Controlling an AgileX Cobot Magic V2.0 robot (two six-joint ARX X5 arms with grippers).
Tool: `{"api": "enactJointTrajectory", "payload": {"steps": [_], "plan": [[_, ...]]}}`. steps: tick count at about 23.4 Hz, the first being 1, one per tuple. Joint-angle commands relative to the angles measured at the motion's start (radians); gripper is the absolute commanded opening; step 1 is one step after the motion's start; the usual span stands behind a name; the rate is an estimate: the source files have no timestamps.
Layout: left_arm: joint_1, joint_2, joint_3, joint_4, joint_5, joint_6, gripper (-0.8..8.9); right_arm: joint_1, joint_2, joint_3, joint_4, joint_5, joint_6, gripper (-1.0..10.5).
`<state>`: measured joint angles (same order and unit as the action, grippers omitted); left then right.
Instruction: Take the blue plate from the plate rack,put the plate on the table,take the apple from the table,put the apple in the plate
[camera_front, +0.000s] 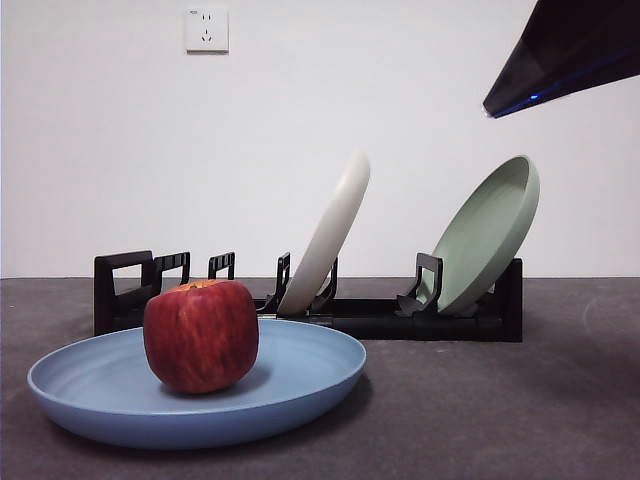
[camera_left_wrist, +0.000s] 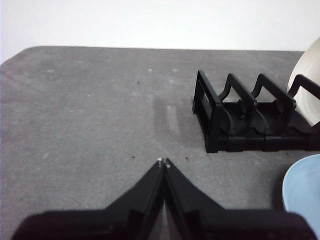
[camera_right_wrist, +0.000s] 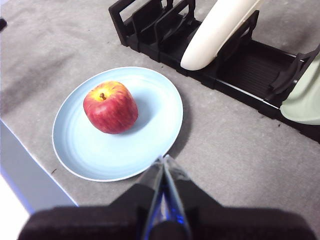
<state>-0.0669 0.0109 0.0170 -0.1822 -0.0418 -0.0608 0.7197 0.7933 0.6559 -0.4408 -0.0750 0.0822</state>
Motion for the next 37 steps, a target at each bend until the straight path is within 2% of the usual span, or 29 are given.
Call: {"api": "enactJointTrajectory", "payload": {"steps": [1, 4, 20, 21, 22, 23, 25, 29, 31, 32, 34, 37], "plan": [[0.003, -0.010, -0.013, -0.006, -0.002, 0.013, -0.03, 0.000, -0.002, -0.006, 0.006, 0.003, 0.006, -0.1], [0.003, -0.009, -0.013, -0.005, 0.028, -0.006, -0.03, 0.000, -0.002, -0.006, 0.006, 0.003, 0.006, -0.1], [0.003, -0.009, -0.013, -0.002, 0.021, -0.006, -0.02, 0.000, -0.009, -0.006, -0.002, 0.004, 0.004, -0.1], [0.003, -0.009, -0.013, -0.002, 0.021, -0.006, -0.03, -0.014, -0.031, -0.006, -0.005, 0.043, -0.043, -0.1], [0.003, -0.009, -0.013, -0.002, 0.021, -0.006, -0.03, -0.034, -0.057, -0.006, -0.013, 0.081, -0.091, -0.1], [0.003, -0.009, -0.013, -0.002, 0.020, -0.006, -0.03, -0.067, -0.082, -0.006, -0.014, 0.082, -0.143, -0.1], [0.003, -0.009, -0.013, -0.002, 0.021, -0.006, -0.03, -0.165, -0.136, -0.007, -0.014, 0.074, -0.185, -0.1], [0.003, -0.009, -0.013, -0.002, 0.020, -0.006, -0.02, -0.423, -0.278, -0.021, -0.008, 0.072, -0.177, -0.1], [0.003, -0.009, -0.013, -0.002, 0.020, -0.006, -0.02, -0.519, -0.356, -0.048, -0.005, 0.072, -0.177, -0.1], [0.003, -0.009, -0.013, -0.002, 0.020, -0.006, -0.02, -0.558, -0.398, -0.075, 0.009, 0.069, -0.176, -0.1], [0.003, -0.009, -0.013, -0.002, 0.020, -0.006, -0.03, -0.621, -0.481, -0.144, 0.040, -0.003, -0.165, -0.1], [0.003, -0.009, -0.013, -0.002, 0.020, -0.006, -0.03, -0.656, -0.581, -0.282, 0.115, -0.079, -0.158, -0.1]]}}
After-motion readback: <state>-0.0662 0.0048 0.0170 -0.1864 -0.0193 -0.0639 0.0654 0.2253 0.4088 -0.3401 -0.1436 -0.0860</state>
